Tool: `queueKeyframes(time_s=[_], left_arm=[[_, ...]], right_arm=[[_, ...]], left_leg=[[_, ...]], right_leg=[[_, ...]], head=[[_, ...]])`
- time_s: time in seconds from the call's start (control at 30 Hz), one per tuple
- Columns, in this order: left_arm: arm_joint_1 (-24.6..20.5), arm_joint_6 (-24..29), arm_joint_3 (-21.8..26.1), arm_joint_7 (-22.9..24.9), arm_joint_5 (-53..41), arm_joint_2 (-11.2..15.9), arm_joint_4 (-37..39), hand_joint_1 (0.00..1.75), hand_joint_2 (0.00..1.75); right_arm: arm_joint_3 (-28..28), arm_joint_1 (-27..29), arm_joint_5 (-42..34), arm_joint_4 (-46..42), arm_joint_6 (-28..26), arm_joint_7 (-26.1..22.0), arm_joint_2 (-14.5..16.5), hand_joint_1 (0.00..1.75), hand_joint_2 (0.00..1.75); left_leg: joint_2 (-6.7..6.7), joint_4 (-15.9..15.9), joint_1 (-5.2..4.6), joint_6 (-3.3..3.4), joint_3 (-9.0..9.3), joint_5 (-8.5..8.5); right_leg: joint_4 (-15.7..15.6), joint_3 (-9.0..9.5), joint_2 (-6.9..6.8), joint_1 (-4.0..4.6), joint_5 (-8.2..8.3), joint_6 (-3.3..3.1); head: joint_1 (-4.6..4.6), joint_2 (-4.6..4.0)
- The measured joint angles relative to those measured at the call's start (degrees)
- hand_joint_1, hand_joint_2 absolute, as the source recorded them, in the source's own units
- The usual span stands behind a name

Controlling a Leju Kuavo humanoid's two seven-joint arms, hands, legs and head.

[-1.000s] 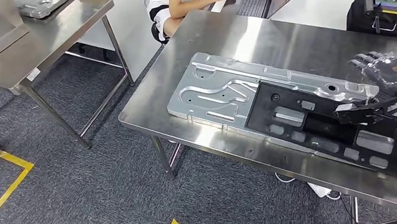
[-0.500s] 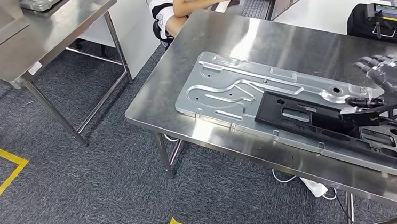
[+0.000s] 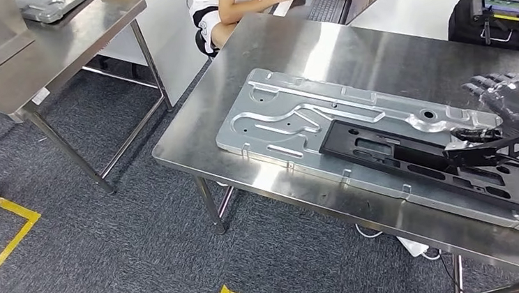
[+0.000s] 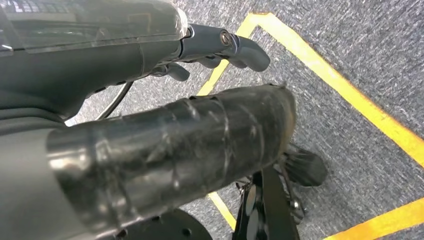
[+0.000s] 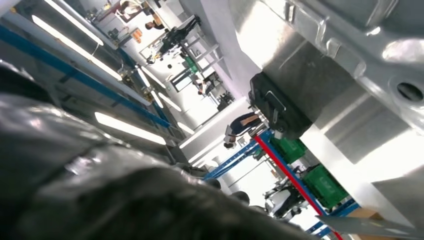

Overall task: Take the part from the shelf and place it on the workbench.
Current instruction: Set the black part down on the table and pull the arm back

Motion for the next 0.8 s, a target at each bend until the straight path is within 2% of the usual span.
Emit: queueKeyframes(time_s=[0.03, 0.07, 0.13, 0.17, 0.23, 0.33, 0.37, 0.4, 0.47, 0.5, 0.53, 0.57, 0.6, 0.67, 0.7, 0.73, 0.8], left_arm=[[0.0, 0.0, 0.0, 0.0, -0.1, 0.0, 0.0, 0.00, 0.00], [0.1, 0.0, 0.0, 0.0, -0.1, 0.0, 0.0, 0.00, 0.00], [0.1, 0.0, 0.0, 0.0, -0.2, 0.0, 0.0, 0.00, 0.00], [0.1, 0.0, 0.0, 0.0, -0.2, 0.0, 0.0, 0.00, 0.00], [0.1, 0.0, 0.0, 0.0, -0.3, 0.0, 0.0, 0.00, 0.00], [0.0, -0.1, 0.0, 0.1, -0.2, 0.0, 0.0, 0.00, 0.00], [-0.1, -0.1, 0.0, 0.2, -0.2, 0.0, 0.0, 0.00, 0.00], [-0.1, -0.2, 0.0, 0.2, -0.1, 0.0, 0.0, 0.00, 0.00], [-0.1, -0.2, 0.0, 0.3, 0.0, 0.0, 0.0, 0.00, 0.00], [-0.1, -0.2, 0.1, 0.4, 0.0, 0.0, 0.0, 0.00, 0.00], [-0.1, -0.3, 0.1, 0.4, 0.1, 0.0, 0.0, 0.00, 0.00], [-0.1, -0.4, 0.2, 0.4, 0.2, 0.0, 0.0, 0.00, 0.00], [-0.1, -0.4, 0.2, 0.4, 0.3, 0.0, 0.0, 0.00, 0.00], [-0.1, -0.5, 0.3, 0.4, 0.4, -0.1, 0.0, 0.00, 0.00], [-0.1, -0.6, 0.4, 0.4, 0.4, -0.1, 0.0, 0.00, 0.00], [-0.1, -0.6, 0.4, 0.4, 0.4, -0.1, 0.0, 0.00, 0.00], [-0.2, -0.6, 0.4, 0.4, 0.5, -0.1, 0.0, 0.00, 0.00]], right_arm=[[0.0, 0.1, 0.0, 0.0, 0.0, 0.0, 0.0, 0.00, 0.00], [0.0, 0.2, 0.0, 0.0, 0.1, 0.0, 0.0, 0.00, 0.00], [0.0, 0.2, 0.0, 0.0, 0.2, 0.0, 0.0, 0.00, 0.00], [0.0, 0.1, 0.0, 0.0, 0.2, 0.1, 0.0, 0.00, 0.00], [-0.1, 0.0, 0.1, 0.0, 0.3, 0.2, 0.0, 0.00, 0.00], [-0.2, -0.6, 0.9, 0.0, 0.4, 0.5, 0.1, 0.00, 0.00], [-0.3, -1.1, 1.5, 0.0, 0.4, 0.6, 0.2, 0.00, 0.00], [-0.3, -1.7, 2.1, 0.0, 0.6, 0.5, 0.3, 0.00, 0.00], [-0.4, -2.8, 3.0, 0.2, 0.9, 0.3, 0.6, 0.00, 0.00], [-0.4, -3.1, 3.2, 0.3, 1.1, 0.1, 0.9, 0.00, 0.00], [-0.4, -3.4, 3.4, 0.4, 1.2, -0.1, 1.2, 0.00, 0.00], [-0.4, -3.7, 3.4, 0.4, 1.3, -0.3, 1.5, 0.00, 0.00], [-0.4, -4.2, 3.5, 0.5, 1.3, -0.4, 1.8, 0.00, 0.00], [-0.4, -5.5, 3.9, 0.6, 1.5, -0.6, 2.3, 0.00, 0.00], [-0.3, -6.0, 4.1, 0.6, 1.6, -0.6, 2.5, 0.00, 0.00], [-0.3, -6.4, 4.2, 0.7, 1.8, -0.6, 2.8, 0.00, 0.00], [-0.3, -6.9, 4.2, 0.8, 1.9, -0.8, 3.2, 0.00, 0.87]], left_leg=[[0.00, 1.2, 0.02, -0.03, -0.66, 0.09], [0.01, 0.2, 0.03, -0.01, -0.24, 1.26], [-0.02, -6.8, 0.03, 0.28, 3.08, 4.99], [-0.04, -10.3, -0.02, 0.46, 4.80, 6.23], [-0.11, -13.7, -0.17, 0.84, 6.36, 6.90], [-0.10, -14.3, -0.21, 1.57, 6.49, 7.29], [-0.05, -14.6, -0.09, 1.86, 6.55, 7.50], [-0.01, -14.9, 0.04, 2.11, 6.61, 7.69], [0.01, -15.0, 0.07, 2.28, 6.54, 7.78], [0.01, -15.0, 0.07, 2.29, 6.53, 7.78], [0.00, -14.9, 0.07, 2.29, 6.55, 7.77], [-0.02, -14.9, 0.07, 2.27, 6.58, 7.75], [-0.03, -14.9, 0.08, 2.21, 6.63, 7.71], [-0.06, -14.7, -0.01, 1.89, 6.64, 7.57], [-0.08, -14.7, -0.08, 1.61, 6.56, 7.56], [-0.09, -14.7, -0.13, 1.32, 6.46, 7.57], [-0.11, -14.7, -0.11, 0.68, 6.37, 7.67]], right_leg=[[0.1, 0.00, 0.01, 0.06, -0.07, -0.03], [0.3, 0.00, 0.04, 0.08, -0.16, -0.02], [0.7, 0.02, 0.12, 0.06, -0.50, 0.17], [1.0, -0.07, 0.17, 0.17, -0.71, 0.38], [1.4, -0.32, 0.24, 0.31, -0.90, 0.94], [1.5, -0.54, 0.26, 0.12, -1.04, 1.85], [2.5, -0.96, 0.25, 0.02, -1.79, 2.11], [4.6, -1.89, 0.24, -0.07, -3.15, 2.36], [11.5, -5.06, 0.23, -0.24, -6.65, 2.81], [14.7, -6.61, 0.23, -0.35, -7.73, 3.01], [16.4, -7.46, 0.22, -0.49, -7.79, 3.16], [15.8, -7.30, 0.21, -0.65, -6.73, 3.25], [13.2, -6.14, 0.19, -0.83, -4.86, 3.29], [5.5, -2.62, 0.11, -0.89, -1.43, 3.19], [2.8, -1.43, 0.11, -0.75, -0.60, 2.99], [1.4, -0.88, 0.14, -0.54, -0.43, 2.75], [1.1, -0.89, 0.25, -0.31, -0.44, 2.03]], head=[[0.01, 0.00], [0.01, 0.00], [0.01, 0.00], [0.01, 0.00], [0.03, 0.00], [0.06, -0.01], [0.07, 0.00], [0.07, 0.00], [0.07, 0.00], [0.07, 0.00], [0.08, 0.00], [0.08, 0.01], [0.08, 0.01], [0.08, 0.01], [0.06, 0.01], [0.05, 0.01], [0.02, 0.01]])
